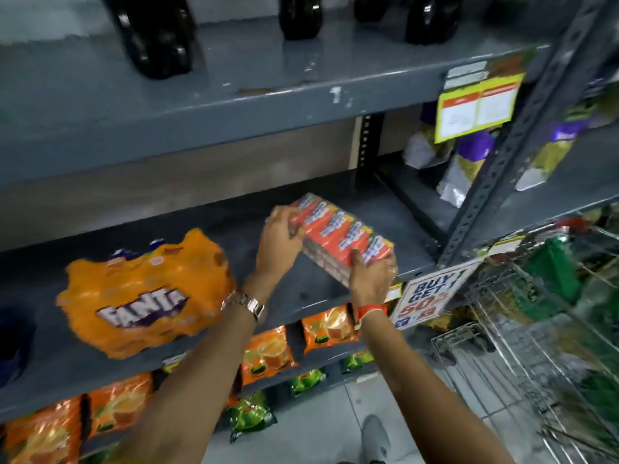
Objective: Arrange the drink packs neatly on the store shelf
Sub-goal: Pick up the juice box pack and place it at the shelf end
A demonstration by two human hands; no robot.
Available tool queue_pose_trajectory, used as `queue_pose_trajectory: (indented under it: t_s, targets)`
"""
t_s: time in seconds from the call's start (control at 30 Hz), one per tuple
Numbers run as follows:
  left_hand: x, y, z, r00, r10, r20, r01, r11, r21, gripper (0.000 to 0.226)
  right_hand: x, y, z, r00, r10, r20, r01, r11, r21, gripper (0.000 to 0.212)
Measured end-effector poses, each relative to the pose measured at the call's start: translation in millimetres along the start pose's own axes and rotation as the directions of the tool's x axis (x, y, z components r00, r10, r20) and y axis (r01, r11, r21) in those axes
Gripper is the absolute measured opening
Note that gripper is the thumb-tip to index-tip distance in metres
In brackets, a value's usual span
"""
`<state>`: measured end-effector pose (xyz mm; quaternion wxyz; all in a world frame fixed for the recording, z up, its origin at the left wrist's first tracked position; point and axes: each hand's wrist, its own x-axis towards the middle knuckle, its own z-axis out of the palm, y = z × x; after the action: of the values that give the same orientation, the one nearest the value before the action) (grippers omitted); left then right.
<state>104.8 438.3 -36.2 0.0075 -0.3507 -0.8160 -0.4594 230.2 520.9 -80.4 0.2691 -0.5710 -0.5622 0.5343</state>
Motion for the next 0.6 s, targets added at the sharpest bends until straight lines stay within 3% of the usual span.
queue_pose_trajectory:
  t_s: [0.03,0.1,0.17,0.2,0.27,0.37,0.43,0.53,0.6]
  targets:
    - [17.3,-0.3,8.9,0.998,-0.053,0.046,0.052,0.998,0.025,0.034,10.5,-3.1,2.6,0.998,-0.052,-0.039,0.051,0.998,-0.027,0.069]
    - [48.5,-1.6,22.8,0.966,-0.246,0.079,0.242,0.969,0.053,0.052,31.3,-11.8,3.4,0.996,-0.079,0.031,0.08,0.996,-0.039,0.067]
    - [73.8,-9.5,30.9,0.859,-0.499,0.109,0.501,0.865,0.017,0.058,60.2,-15.8,-1.8,0.988,-0.052,0.144,0.054,0.999,-0.004,0.055]
    - [78.8,-14.4,30.8,0.81,-0.559,0.178,0.577,0.813,-0.072,0.051,74.5,-17.7,-3.4,0.978,-0.047,0.204,0.046,0.999,0.008,0.049]
    - [83.0,-21.8,31.5,0.747,-0.578,0.329,0.654,0.727,-0.208,0.036,100.5,-33.5,-9.9,0.948,-0.039,0.316,0.04,0.999,0.002,0.044]
    - [85.6,-39.6,19.5,0.649,-0.593,0.476,0.737,0.645,-0.201,0.048,125.4,-49.3,-10.2,0.908,-0.026,0.418,0.029,1.0,0.0,0.015]
    - [86.1,-44.2,14.1,0.563,-0.627,0.538,0.799,0.58,-0.16,0.047,137.3,-54.4,-5.9,0.89,-0.021,0.455,0.037,0.999,-0.027,0.017]
    - [80.5,-37.4,16.5,0.542,-0.682,0.491,0.822,0.552,-0.14,0.012,143.7,-63.3,-4.6,0.88,0.0,0.474,0.052,0.994,-0.096,0.036]
    - [75.7,-37.7,17.7,0.589,-0.696,0.41,0.798,0.583,-0.156,0.017,146.3,-67.5,-8.0,0.869,0.016,0.494,0.063,0.988,-0.144,0.026]
